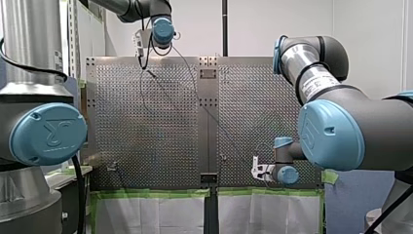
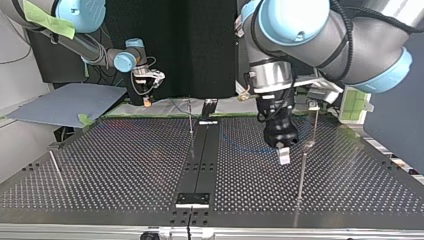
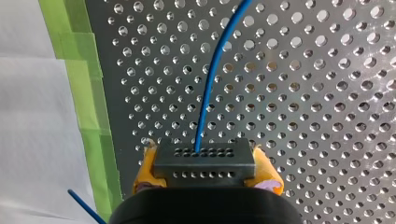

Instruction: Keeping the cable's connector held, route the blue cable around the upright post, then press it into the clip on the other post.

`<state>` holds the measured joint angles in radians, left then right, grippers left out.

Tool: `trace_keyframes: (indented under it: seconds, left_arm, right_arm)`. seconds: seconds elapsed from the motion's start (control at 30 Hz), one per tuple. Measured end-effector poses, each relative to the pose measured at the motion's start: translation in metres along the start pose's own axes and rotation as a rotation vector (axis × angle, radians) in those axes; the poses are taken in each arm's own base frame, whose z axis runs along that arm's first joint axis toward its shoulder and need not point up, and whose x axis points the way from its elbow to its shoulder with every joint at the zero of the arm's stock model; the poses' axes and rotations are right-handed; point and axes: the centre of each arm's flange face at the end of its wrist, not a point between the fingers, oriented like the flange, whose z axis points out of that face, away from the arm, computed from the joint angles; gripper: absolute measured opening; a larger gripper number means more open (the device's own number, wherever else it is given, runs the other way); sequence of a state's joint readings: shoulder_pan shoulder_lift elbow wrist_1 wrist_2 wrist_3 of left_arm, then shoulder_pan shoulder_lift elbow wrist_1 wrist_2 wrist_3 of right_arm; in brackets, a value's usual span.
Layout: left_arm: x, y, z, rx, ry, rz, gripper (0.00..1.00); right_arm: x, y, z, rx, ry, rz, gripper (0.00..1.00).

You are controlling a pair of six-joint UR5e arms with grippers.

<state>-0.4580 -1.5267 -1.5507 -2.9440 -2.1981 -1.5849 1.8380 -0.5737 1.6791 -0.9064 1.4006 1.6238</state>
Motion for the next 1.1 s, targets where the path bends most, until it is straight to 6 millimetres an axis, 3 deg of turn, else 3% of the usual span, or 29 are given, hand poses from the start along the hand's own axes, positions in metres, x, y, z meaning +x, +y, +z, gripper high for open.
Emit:
trace_keyframes:
  seconds: [0.17, 0.4, 0.6, 1.1]
  left_arm:
    - [-0.041, 0.015, 0.008, 0.003, -0.060, -0.067, 0.00]
    - [-0.071, 0.038, 0.016, 0.012, -0.116, -0.140, 0.00]
    - [-0.060, 0.047, 0.046, 0.017, -0.110, -0.171, 0.00]
    - [0.002, 0.081, 0.120, 0.020, -0.056, -0.241, 0.00]
  right_arm:
    - [0.000, 0.000, 0.000, 0.002, -0.001, 0.000, 0.00]
    - [0.000, -0.001, 0.000, 0.002, -0.003, 0.000, 0.00]
    - [-0.001, -0.001, 0.000, 0.002, -0.004, 0.000, 0.00]
    - [-0.001, -0.001, -0.001, 0.002, -0.006, -0.003, 0.00]
